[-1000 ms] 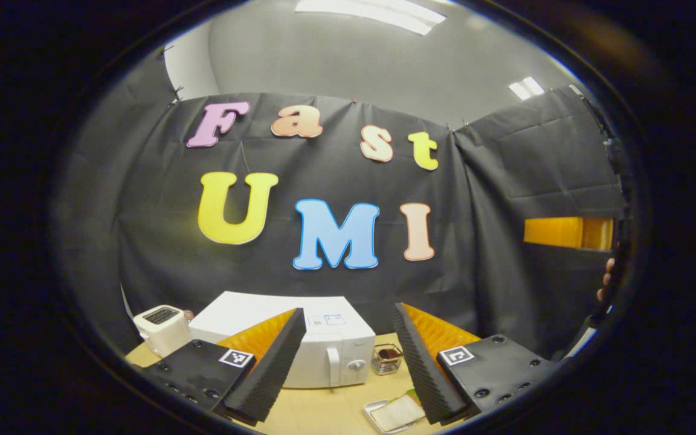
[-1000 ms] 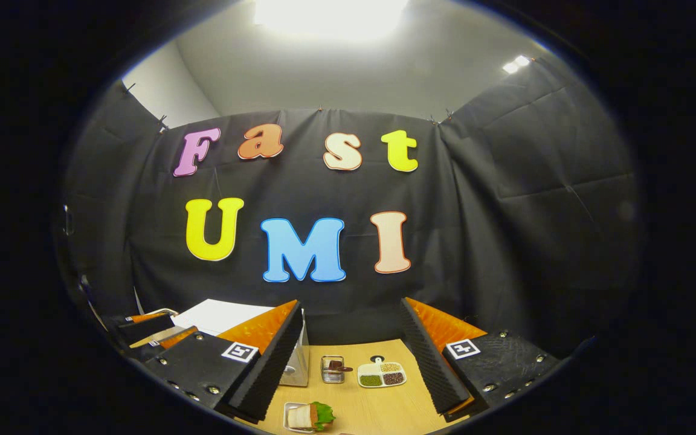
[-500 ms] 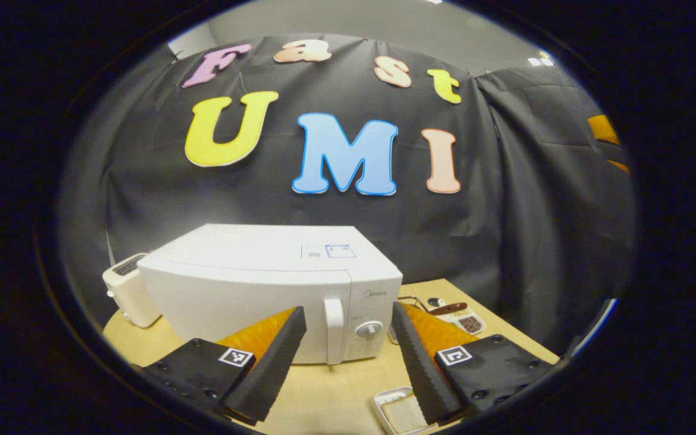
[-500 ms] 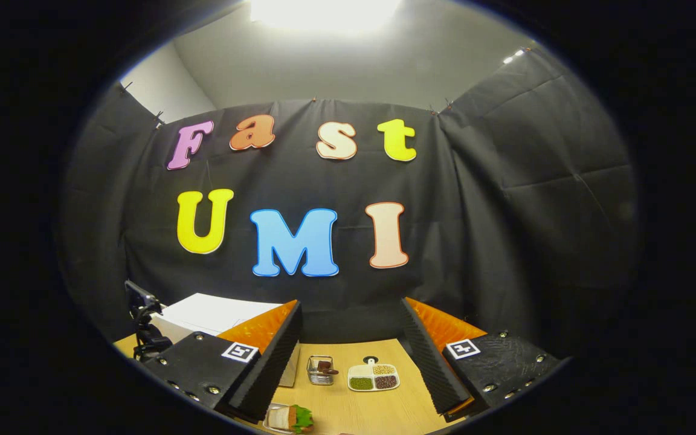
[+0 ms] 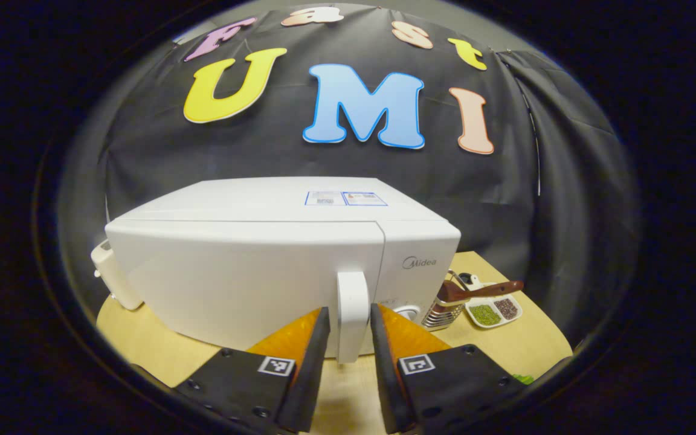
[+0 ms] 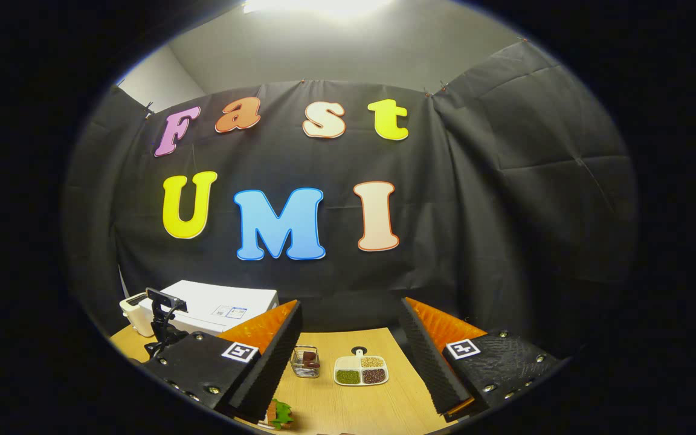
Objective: Open the microwave oven with the left hand, put the food in, and close the microwave oven.
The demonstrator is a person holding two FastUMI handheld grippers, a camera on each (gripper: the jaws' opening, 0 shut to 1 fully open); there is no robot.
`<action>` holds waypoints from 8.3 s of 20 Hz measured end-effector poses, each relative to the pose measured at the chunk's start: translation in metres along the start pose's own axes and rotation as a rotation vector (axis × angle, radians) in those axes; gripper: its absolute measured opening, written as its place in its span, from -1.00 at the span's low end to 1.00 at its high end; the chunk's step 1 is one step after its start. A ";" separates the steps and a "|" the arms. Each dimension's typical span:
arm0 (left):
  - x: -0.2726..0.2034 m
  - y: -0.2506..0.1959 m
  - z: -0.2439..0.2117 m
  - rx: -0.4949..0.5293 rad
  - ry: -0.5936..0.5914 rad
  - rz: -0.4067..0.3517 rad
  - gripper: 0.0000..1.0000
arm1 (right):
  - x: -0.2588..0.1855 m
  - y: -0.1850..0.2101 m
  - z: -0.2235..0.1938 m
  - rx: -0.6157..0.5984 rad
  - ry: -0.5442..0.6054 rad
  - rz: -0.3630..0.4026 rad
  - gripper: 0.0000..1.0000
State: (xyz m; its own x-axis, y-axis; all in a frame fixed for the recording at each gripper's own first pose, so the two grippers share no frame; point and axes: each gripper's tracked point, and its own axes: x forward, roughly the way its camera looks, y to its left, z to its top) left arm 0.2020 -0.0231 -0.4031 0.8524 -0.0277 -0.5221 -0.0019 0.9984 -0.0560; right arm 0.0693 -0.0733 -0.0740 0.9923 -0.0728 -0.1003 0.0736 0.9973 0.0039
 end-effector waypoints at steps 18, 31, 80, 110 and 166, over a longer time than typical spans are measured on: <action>-0.048 -0.001 -0.016 0.102 0.045 -0.048 -0.87 | -0.015 0.002 -0.010 0.024 0.026 0.005 0.94; -0.187 0.052 -0.070 0.167 0.130 -0.198 -0.87 | -0.061 0.085 -0.004 0.050 0.007 0.106 0.94; -0.453 0.256 0.129 0.030 -0.420 0.404 0.38 | -0.073 0.132 -0.229 0.063 0.620 0.326 0.95; -0.402 0.218 0.241 0.053 -0.545 0.242 0.89 | -0.044 0.235 -0.251 0.809 0.778 0.435 -0.67; -0.389 0.343 0.186 0.042 -0.432 0.176 0.92 | 0.064 0.410 -0.276 0.468 0.510 0.215 0.50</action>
State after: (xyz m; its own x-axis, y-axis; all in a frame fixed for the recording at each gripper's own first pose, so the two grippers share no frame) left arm -0.0327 0.3392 -0.0604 0.9807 0.1560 -0.1181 -0.1521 0.9875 0.0412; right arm 0.1355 0.3345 -0.3537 0.8281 0.2528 -0.5004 0.0298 0.8715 0.4895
